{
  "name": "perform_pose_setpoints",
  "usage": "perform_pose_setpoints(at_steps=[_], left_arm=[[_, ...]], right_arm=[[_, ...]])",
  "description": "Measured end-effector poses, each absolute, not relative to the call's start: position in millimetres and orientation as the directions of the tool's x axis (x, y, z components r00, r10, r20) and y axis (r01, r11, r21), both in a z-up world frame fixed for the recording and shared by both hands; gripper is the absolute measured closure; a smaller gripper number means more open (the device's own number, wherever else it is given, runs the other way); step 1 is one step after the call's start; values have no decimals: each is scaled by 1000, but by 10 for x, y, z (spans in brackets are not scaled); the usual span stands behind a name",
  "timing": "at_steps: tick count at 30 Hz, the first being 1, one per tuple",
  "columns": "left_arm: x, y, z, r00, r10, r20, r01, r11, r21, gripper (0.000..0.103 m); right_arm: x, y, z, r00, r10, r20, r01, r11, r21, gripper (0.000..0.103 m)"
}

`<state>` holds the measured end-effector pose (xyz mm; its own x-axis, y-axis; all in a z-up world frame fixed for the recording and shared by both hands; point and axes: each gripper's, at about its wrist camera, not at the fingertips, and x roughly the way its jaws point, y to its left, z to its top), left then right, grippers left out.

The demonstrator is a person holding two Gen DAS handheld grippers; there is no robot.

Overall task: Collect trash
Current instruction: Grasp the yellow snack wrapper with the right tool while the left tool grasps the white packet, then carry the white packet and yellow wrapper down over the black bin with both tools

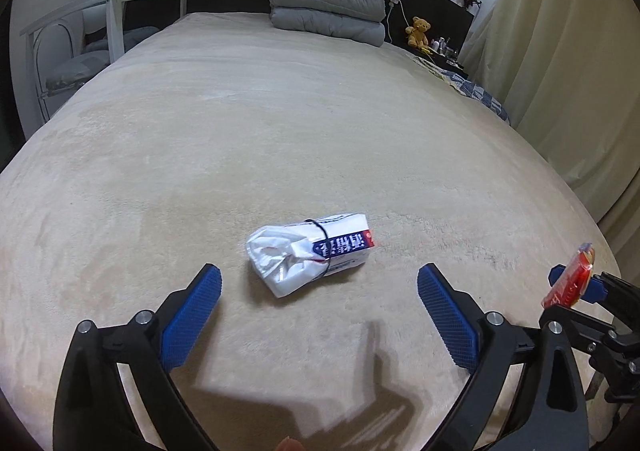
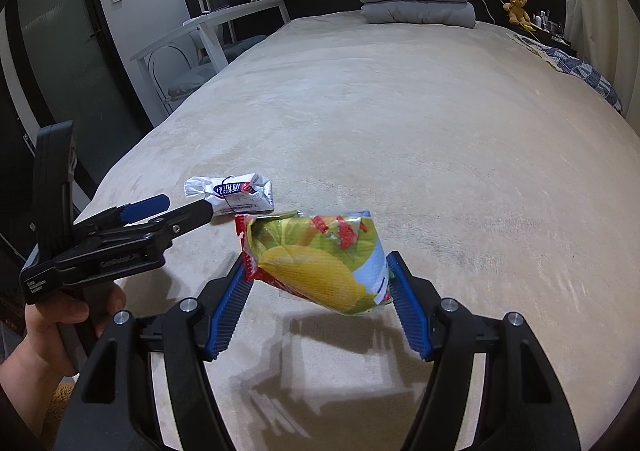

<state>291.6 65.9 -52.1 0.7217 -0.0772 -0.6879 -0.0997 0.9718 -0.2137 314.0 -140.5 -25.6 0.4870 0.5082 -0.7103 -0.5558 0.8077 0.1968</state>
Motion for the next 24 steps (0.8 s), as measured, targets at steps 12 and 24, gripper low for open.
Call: perform_pose_setpoints(at_steps=[12, 24], left_arm=[[3323, 637, -691, 702, -2, -712, -173, 970, -173, 8], [3297, 681, -698, 693, 22, -720, -174, 975, -137, 31]], right_arm=[[3160, -1610, -198, 473, 528, -705, -538, 807, 243, 35], [3187, -1625, -210, 471, 518, -714, -529, 814, 241, 35]])
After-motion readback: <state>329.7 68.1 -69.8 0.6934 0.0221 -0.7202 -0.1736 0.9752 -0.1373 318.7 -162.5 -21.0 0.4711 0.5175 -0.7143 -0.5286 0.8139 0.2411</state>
